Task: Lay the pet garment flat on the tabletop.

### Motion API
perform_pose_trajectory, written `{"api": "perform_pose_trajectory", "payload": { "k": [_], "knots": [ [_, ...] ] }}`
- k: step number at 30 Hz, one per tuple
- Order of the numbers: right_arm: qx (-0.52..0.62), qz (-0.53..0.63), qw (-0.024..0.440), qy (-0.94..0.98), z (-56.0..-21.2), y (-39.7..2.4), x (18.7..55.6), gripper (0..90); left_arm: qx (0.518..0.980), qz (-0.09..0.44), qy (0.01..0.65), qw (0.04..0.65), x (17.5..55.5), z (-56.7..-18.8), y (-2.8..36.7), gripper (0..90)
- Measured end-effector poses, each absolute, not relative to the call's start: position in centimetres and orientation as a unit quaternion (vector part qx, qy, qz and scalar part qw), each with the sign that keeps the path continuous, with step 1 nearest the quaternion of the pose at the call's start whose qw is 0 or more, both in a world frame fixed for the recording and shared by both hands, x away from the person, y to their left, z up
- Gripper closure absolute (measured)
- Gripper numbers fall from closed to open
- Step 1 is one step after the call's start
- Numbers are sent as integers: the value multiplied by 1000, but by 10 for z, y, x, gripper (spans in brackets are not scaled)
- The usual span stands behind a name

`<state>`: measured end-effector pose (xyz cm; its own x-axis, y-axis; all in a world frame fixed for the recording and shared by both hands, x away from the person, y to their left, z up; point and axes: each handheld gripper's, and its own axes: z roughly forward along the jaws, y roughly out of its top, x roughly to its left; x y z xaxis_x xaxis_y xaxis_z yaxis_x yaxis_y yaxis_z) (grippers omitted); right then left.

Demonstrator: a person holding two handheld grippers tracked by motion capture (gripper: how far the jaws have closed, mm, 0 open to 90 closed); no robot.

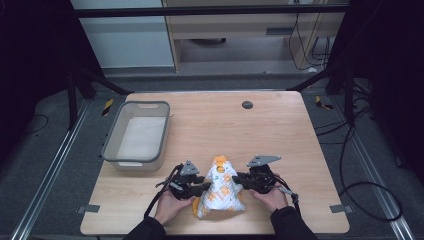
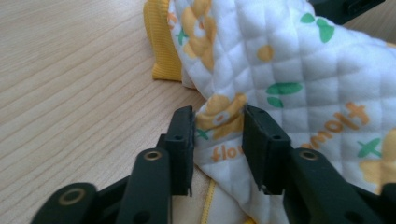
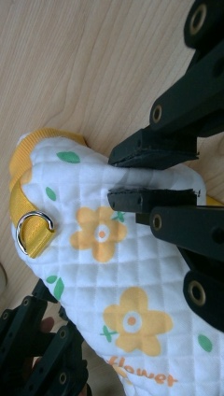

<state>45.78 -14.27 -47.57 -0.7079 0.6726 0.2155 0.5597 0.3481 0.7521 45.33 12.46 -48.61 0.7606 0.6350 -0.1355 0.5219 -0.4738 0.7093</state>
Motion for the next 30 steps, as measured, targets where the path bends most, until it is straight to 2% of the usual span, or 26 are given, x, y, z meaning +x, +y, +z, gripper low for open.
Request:
{"api": "perform_pose_trajectory", "payload": {
  "k": [4, 9, 16, 30],
  "knots": [
    [375, 430, 67, 819, -475, -142, 457, 826, 858, 75, 341, 378, 453, -486, 124, 802],
    [375, 432, 63, 818, -474, -143, 457, 837, 860, 73, 343, 372, 453, -486, 125, 881],
    [374, 436, 67, 816, -472, -144, 456, 835, 856, 67, 344, 381, 451, -477, 132, 896],
    [363, 481, 78, 794, -449, -163, 443, 852, 835, 103, 335, 425, 429, -435, 153, 898]
  ]
}}
